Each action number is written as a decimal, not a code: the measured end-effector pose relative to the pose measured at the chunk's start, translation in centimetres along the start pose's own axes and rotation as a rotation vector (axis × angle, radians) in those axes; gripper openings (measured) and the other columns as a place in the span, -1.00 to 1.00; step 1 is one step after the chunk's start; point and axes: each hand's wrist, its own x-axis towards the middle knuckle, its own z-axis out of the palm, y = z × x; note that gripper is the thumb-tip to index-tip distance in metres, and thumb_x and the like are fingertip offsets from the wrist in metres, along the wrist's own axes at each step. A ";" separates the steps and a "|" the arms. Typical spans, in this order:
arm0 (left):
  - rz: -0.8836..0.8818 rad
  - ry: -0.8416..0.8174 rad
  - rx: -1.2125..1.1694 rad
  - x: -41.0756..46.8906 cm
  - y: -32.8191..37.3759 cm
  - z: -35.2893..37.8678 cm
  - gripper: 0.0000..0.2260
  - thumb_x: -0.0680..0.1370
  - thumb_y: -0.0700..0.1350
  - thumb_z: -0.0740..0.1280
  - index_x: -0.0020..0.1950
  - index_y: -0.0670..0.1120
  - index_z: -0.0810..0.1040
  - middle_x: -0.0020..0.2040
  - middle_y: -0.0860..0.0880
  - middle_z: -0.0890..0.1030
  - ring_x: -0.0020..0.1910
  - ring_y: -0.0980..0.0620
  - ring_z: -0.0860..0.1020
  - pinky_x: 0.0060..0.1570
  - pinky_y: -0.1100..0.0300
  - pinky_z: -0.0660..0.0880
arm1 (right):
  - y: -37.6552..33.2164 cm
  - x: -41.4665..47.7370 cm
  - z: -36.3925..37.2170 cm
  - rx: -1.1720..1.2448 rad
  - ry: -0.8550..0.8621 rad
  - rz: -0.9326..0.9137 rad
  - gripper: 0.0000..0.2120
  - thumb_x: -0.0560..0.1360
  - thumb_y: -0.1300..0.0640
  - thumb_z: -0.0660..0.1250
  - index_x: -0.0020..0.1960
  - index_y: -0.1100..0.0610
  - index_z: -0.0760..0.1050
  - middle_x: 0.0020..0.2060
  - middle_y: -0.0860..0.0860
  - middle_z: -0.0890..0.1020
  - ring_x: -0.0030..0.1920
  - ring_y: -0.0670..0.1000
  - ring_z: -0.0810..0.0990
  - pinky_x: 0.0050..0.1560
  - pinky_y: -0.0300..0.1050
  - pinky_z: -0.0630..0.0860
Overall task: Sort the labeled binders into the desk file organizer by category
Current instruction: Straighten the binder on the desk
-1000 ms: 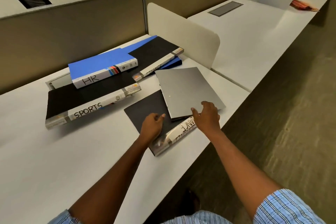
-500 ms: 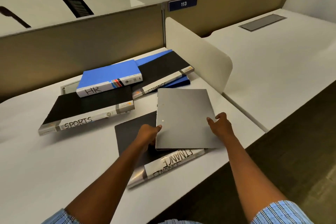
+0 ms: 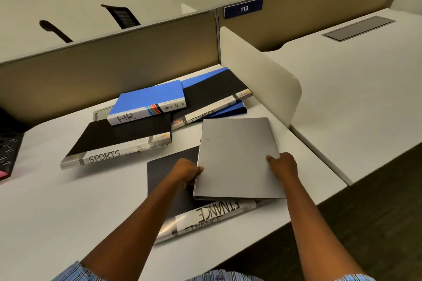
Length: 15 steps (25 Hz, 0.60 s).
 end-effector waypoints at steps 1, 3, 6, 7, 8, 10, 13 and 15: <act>-0.003 0.004 -0.014 0.0 0.0 -0.1 -0.77 0.52 -0.20 0.37 0.03 -0.37 0.58 -0.19 -0.21 0.55 -0.32 -0.05 0.50 -0.27 0.12 0.51 | -0.1 0.0 -0.2 0.004 -0.005 0.000 -0.46 0.56 0.08 0.32 0.40 0.38 0.30 0.35 0.28 0.43 0.34 0.25 0.42 0.26 -0.04 0.38; -0.017 0.003 -0.063 -0.4 0.0 -0.6 -0.75 0.49 -0.21 0.40 0.05 -0.38 0.57 -0.07 -0.27 0.60 -0.14 -0.15 0.59 -0.05 0.02 0.56 | -0.4 -0.1 -0.6 0.022 -0.011 -0.008 -0.46 0.56 0.08 0.33 0.40 0.38 0.30 0.35 0.28 0.43 0.34 0.25 0.41 0.27 -0.02 0.37; -0.064 -0.035 -0.220 -1.5 0.1 -1.3 -0.78 0.47 -0.27 0.41 0.05 -0.37 0.56 0.07 -0.31 0.60 0.06 -0.22 0.60 0.12 -0.16 0.53 | -0.5 -0.5 -1.3 0.070 -0.020 -0.028 -0.48 0.55 0.08 0.33 0.38 0.37 0.35 0.33 0.27 0.46 0.31 0.26 0.44 0.30 0.05 0.41; -0.066 -0.046 -0.261 -1.9 0.1 -1.5 -0.79 0.46 -0.29 0.41 0.04 -0.37 0.55 0.08 -0.31 0.60 0.07 -0.23 0.59 0.12 -0.18 0.52 | -0.5 -0.8 -1.5 0.099 -0.023 -0.034 -0.50 0.55 0.08 0.34 0.36 0.36 0.37 0.31 0.26 0.48 0.29 0.26 0.46 0.29 0.07 0.42; -0.061 -0.059 -0.291 -2.3 0.1 -1.7 -0.80 0.47 -0.29 0.40 0.05 -0.36 0.55 0.10 -0.31 0.60 0.07 -0.22 0.59 0.14 -0.18 0.52 | -0.5 -1.1 -1.7 0.132 -0.018 -0.043 -0.53 0.55 0.09 0.34 0.33 0.36 0.40 0.28 0.25 0.51 0.26 0.25 0.49 0.24 0.07 0.46; -0.028 -0.091 -0.323 -3.3 0.2 -2.1 -0.75 0.49 -0.29 0.38 0.15 -0.31 0.54 0.13 -0.29 0.59 0.08 -0.20 0.58 0.16 -0.17 0.50 | -0.5 -1.9 -2.3 0.198 -0.002 -0.069 -0.64 0.54 0.13 0.36 0.22 0.36 0.48 0.17 0.25 0.58 0.14 0.23 0.56 0.04 -0.04 0.48; 0.062 -0.113 -0.322 -5.1 0.7 -2.8 -0.68 0.51 -0.28 0.35 0.26 -0.24 0.49 0.14 -0.23 0.60 0.12 -0.19 0.57 0.17 -0.14 0.51 | -0.6 -3.4 -3.0 0.312 0.005 -0.110 -0.71 0.52 0.18 0.37 0.16 0.34 0.52 0.09 0.24 0.61 0.01 0.19 0.57 -0.06 -0.08 0.45; 0.142 -0.105 -0.303 -6.1 1.0 -3.3 -0.67 0.52 -0.28 0.34 0.28 -0.22 0.48 0.16 -0.21 0.60 0.14 -0.19 0.57 0.18 -0.16 0.50 | -0.8 -4.2 -3.3 0.416 0.004 -0.136 -0.72 0.52 0.19 0.37 0.17 0.30 0.51 0.07 0.21 0.60 -0.05 0.14 0.56 -0.11 -0.12 0.47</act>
